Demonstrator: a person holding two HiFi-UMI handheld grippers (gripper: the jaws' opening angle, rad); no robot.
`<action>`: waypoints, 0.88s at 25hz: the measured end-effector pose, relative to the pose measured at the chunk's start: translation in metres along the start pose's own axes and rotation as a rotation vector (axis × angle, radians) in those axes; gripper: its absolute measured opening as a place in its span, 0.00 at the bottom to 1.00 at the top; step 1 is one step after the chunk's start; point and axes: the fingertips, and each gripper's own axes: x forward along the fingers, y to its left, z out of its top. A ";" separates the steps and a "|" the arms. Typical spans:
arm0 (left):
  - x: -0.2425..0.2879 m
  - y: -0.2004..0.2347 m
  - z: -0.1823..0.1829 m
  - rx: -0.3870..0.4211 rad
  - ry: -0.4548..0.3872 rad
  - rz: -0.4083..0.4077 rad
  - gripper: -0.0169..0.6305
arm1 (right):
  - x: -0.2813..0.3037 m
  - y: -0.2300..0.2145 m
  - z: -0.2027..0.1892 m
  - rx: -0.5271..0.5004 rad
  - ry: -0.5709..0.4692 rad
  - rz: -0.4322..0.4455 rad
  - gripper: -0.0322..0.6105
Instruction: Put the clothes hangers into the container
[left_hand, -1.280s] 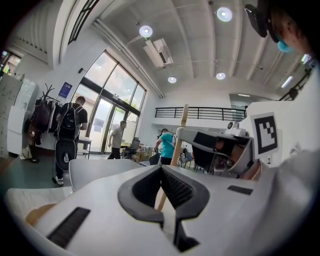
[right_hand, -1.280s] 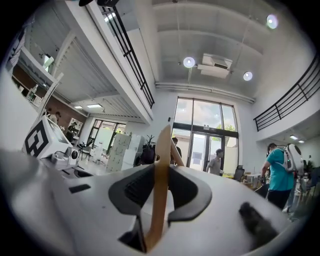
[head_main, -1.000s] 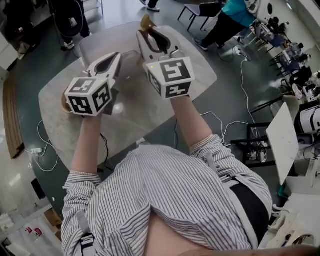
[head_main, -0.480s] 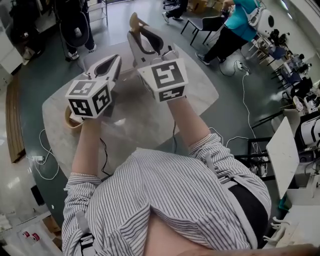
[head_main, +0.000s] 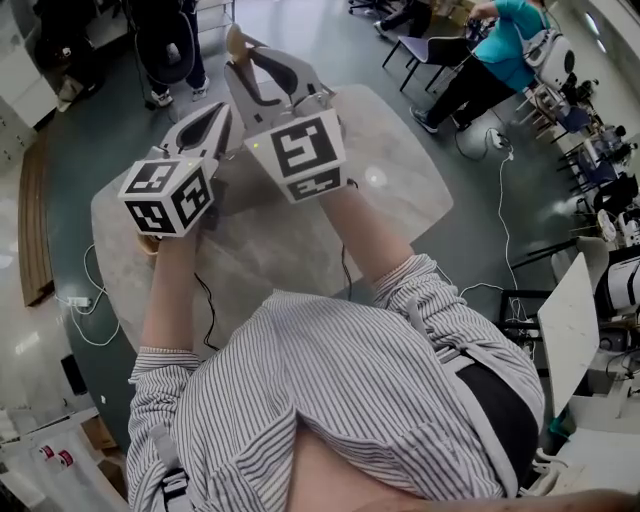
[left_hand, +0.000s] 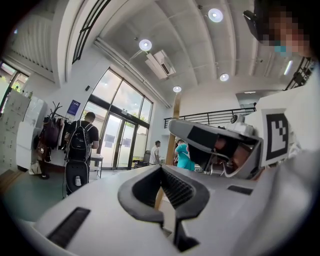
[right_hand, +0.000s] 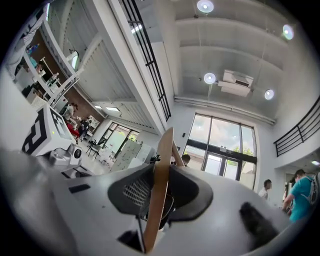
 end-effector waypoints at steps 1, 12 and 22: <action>0.000 0.004 0.000 -0.001 0.001 0.009 0.04 | 0.004 0.003 -0.003 0.006 0.001 0.013 0.20; -0.009 0.045 -0.025 -0.040 0.036 0.107 0.04 | 0.032 0.034 -0.039 0.082 0.028 0.116 0.21; -0.010 0.051 -0.067 -0.086 0.121 0.134 0.04 | 0.028 0.046 -0.109 0.182 0.130 0.127 0.21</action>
